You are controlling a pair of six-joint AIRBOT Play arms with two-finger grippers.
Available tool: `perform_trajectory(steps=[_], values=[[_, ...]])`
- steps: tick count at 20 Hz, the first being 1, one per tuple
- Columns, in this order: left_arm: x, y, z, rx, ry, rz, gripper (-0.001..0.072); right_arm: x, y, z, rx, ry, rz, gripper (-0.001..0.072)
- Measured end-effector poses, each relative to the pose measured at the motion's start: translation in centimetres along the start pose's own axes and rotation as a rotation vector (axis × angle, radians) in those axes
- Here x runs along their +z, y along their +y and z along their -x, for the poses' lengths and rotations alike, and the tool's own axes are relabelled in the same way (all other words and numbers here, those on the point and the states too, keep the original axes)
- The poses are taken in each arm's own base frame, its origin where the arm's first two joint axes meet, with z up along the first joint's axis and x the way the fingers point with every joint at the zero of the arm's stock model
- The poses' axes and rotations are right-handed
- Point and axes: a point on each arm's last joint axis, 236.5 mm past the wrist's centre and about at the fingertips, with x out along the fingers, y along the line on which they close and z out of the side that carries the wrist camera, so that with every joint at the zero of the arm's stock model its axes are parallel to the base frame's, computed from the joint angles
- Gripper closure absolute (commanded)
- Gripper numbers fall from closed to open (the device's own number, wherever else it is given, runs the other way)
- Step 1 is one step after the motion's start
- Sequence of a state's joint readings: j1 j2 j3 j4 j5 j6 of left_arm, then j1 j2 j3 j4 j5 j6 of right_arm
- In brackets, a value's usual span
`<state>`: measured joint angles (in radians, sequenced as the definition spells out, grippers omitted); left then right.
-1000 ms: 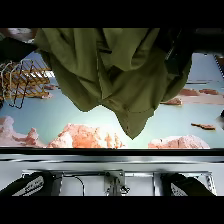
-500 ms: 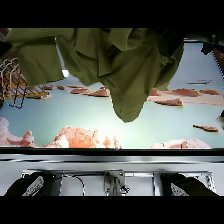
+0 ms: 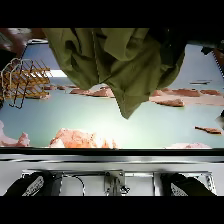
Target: Fold the shirts.
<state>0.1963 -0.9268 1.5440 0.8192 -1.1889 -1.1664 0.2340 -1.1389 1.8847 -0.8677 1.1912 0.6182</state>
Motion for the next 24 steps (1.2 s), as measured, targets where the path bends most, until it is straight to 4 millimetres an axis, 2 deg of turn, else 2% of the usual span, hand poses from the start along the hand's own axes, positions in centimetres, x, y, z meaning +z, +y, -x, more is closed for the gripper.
perform_trajectory(steps=[2, 4, 8, 11, 13, 14, 15, 16, 17, 20, 24], values=[[1.4, -1.7, -0.6, -0.066, -0.057, 0.022, 0.0166, -0.6, 0.9, 0.3, 0.032, 0.033, 0.0, 0.0641], [1.8, -4.1, -1.5, -0.159, -0.07, 0.043, 0.0166, -1.3, 1.3, 0.1, 0.053, 0.055, -0.009, 0.0641], [0.4, -8.8, -4.5, -0.329, -0.005, 0.067, 0.0167, -2.4, 1.5, -0.7, 0.084, 0.084, -0.03, 0.0641], [-0.5, -9.9, -6.8, -0.377, 0.028, 0.085, 0.0184, -2.7, 1.6, -1.0, 0.096, 0.088, -0.038, 0.0641], [-0.5, -9.6, -8.0, -0.375, 0.023, 0.09, 0.0337, -2.9, 2.0, -1.1, 0.113, 0.096, -0.041, 0.0641], [-0.3, -9.4, -8.4, -0.37, 0.008, 0.094, 0.0361, -3.0, 2.2, -1.0, 0.122, 0.101, -0.042, 0.0641], [0.0, -9.1, -8.8, -0.362, -0.005, 0.099, 0.0532, -3.1, 2.3, -1.1, 0.129, 0.103, -0.044, 0.0641], [0.3, -8.9, -9.3, -0.353, -0.02, 0.104, 0.0616, -3.0, 2.4, -1.1, 0.133, 0.101, -0.045, 0.0641], [0.4, -8.6, -9.6, -0.346, -0.029, 0.104, 0.0649, -3.1, 2.6, -1.0, 0.138, 0.102, -0.047, 0.0641], [1.1, -8.3, -9.6, -0.333, -0.059, 0.075, 0.0649, -3.7, 2.4, -1.0, 0.132, 0.127, -0.039, 0.0641], [3.7, -6.8, -6.6, -0.281, -0.136, 0.03, 0.065, -4.4, 1.8, -1.0, 0.107, 0.158, -0.026, 0.0641]])
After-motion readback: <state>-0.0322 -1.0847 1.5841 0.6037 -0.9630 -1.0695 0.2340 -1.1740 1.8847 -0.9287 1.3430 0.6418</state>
